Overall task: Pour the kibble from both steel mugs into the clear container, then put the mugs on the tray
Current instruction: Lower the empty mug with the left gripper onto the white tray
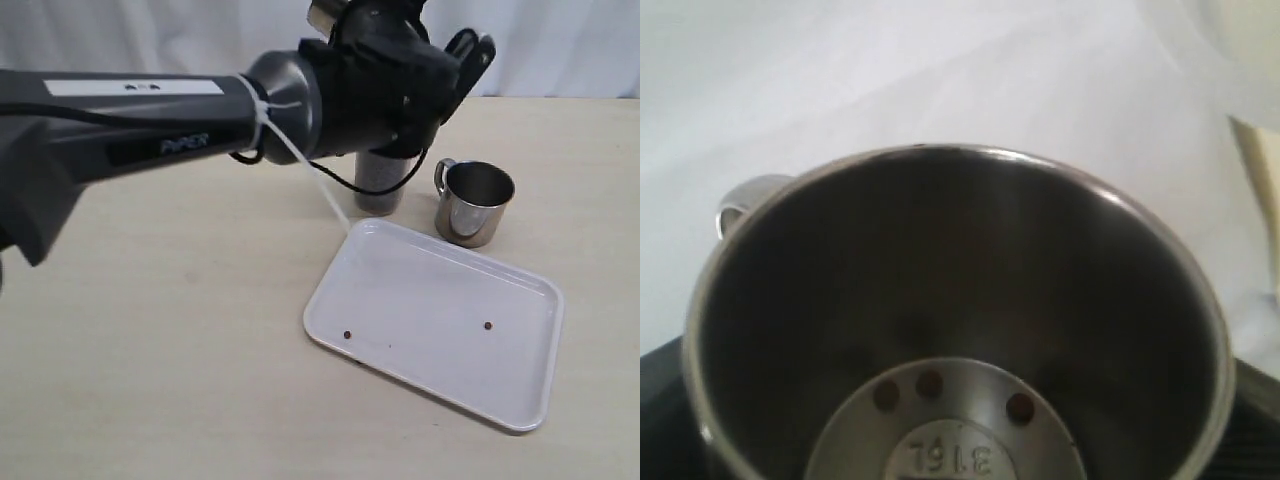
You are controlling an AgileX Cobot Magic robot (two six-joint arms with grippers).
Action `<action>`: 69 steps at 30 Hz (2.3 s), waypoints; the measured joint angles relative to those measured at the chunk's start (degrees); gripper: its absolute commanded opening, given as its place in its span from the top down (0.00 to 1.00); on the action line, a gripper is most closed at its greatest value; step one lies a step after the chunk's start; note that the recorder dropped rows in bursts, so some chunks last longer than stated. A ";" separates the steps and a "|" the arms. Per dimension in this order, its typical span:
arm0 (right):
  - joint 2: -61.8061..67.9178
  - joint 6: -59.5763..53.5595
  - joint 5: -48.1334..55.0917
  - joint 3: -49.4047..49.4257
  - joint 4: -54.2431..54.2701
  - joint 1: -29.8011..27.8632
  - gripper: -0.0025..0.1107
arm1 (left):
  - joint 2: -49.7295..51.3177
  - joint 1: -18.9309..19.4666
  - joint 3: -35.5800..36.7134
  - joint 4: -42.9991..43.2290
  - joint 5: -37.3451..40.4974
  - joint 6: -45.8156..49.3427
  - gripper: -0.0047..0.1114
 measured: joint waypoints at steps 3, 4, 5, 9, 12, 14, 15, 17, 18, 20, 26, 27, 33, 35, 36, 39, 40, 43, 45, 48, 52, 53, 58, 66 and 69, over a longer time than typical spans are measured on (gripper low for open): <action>0.00 0.00 0.00 0.00 0.00 0.00 0.93 | -3.34 1.23 0.00 -10.00 -4.22 -0.04 0.96; 0.00 0.00 0.00 0.00 0.00 0.00 0.93 | -4.44 1.98 0.00 -13.99 -5.71 0.77 0.96; 0.00 0.00 0.00 0.00 0.00 0.00 0.93 | -5.31 2.66 0.00 -18.44 -6.75 1.93 0.96; 0.00 0.00 0.00 0.00 0.00 0.00 0.93 | -8.95 6.78 0.00 -39.90 -10.76 13.61 0.96; 0.00 0.00 0.00 0.00 0.00 0.00 0.93 | -10.24 10.20 0.00 -59.44 -12.12 27.63 0.96; 0.00 0.00 0.00 0.00 0.00 0.00 0.93 | -10.35 12.50 0.00 -73.41 -11.99 36.23 0.96; 0.00 0.00 0.00 0.00 0.00 0.00 0.93 | -10.35 13.75 0.00 -79.94 -11.50 40.67 0.96; 0.00 0.00 0.00 0.00 0.00 0.00 0.93 | -10.35 16.90 0.00 -94.97 -8.52 50.54 0.96; 0.00 0.00 0.00 0.00 0.00 0.00 0.93 | -10.35 18.36 0.00 -100.92 -6.66 54.47 0.96; 0.00 0.00 0.00 0.00 0.00 0.00 0.93 | -10.35 21.98 0.00 -112.72 -0.08 62.97 0.96; 0.00 0.00 0.00 0.00 0.00 0.00 0.93 | -10.44 30.44 6.69 -143.83 15.18 81.54 0.96; 0.00 0.00 0.00 0.00 0.00 0.00 0.93 | -10.44 31.06 9.02 -147.10 15.49 84.11 0.96; 0.00 0.00 0.00 0.00 0.00 0.00 0.93 | -10.44 28.55 26.99 -155.29 8.93 101.94 0.96; 0.00 0.00 0.00 0.00 0.00 0.00 0.93 | -9.50 26.89 28.28 -155.72 5.60 101.94 0.96; 0.00 0.00 0.00 0.00 0.00 0.00 0.93 | -8.69 26.16 28.53 -156.30 4.60 101.94 0.96; 0.00 0.00 0.00 0.00 0.00 0.00 0.93 | -5.48 24.28 28.70 -160.93 3.20 101.94 0.96; 0.00 0.00 0.00 0.00 0.00 0.00 0.93 | -4.18 23.77 28.70 -163.44 2.57 101.94 0.96; 0.00 0.00 0.00 0.00 0.00 0.00 0.93 | -0.55 22.51 28.70 -170.85 0.66 101.94 0.96; 0.00 0.00 0.00 0.00 0.00 0.00 0.93 | 1.76 22.19 28.70 -174.37 -0.68 101.94 0.96; 0.00 0.00 0.00 0.00 0.00 0.00 0.93 | 4.23 22.19 28.70 -176.79 -2.41 101.94 0.95; 0.00 0.00 0.00 0.00 0.00 0.00 0.93 | 5.71 22.19 28.70 -177.21 -4.46 101.94 0.80; 0.00 0.00 0.00 0.00 0.00 0.00 0.93 | 6.28 22.19 28.70 -177.59 -5.83 101.94 0.76; 0.00 0.00 0.00 0.00 0.00 0.00 0.93 | 6.69 22.19 28.70 -178.57 -5.92 101.94 0.52; 0.00 0.00 0.00 0.00 0.00 0.00 0.93 | 8.05 22.19 28.70 -178.45 -3.04 101.94 0.15; 0.00 0.00 0.00 0.00 0.00 0.00 0.93 | 8.05 22.19 28.70 -178.28 -2.05 101.94 0.15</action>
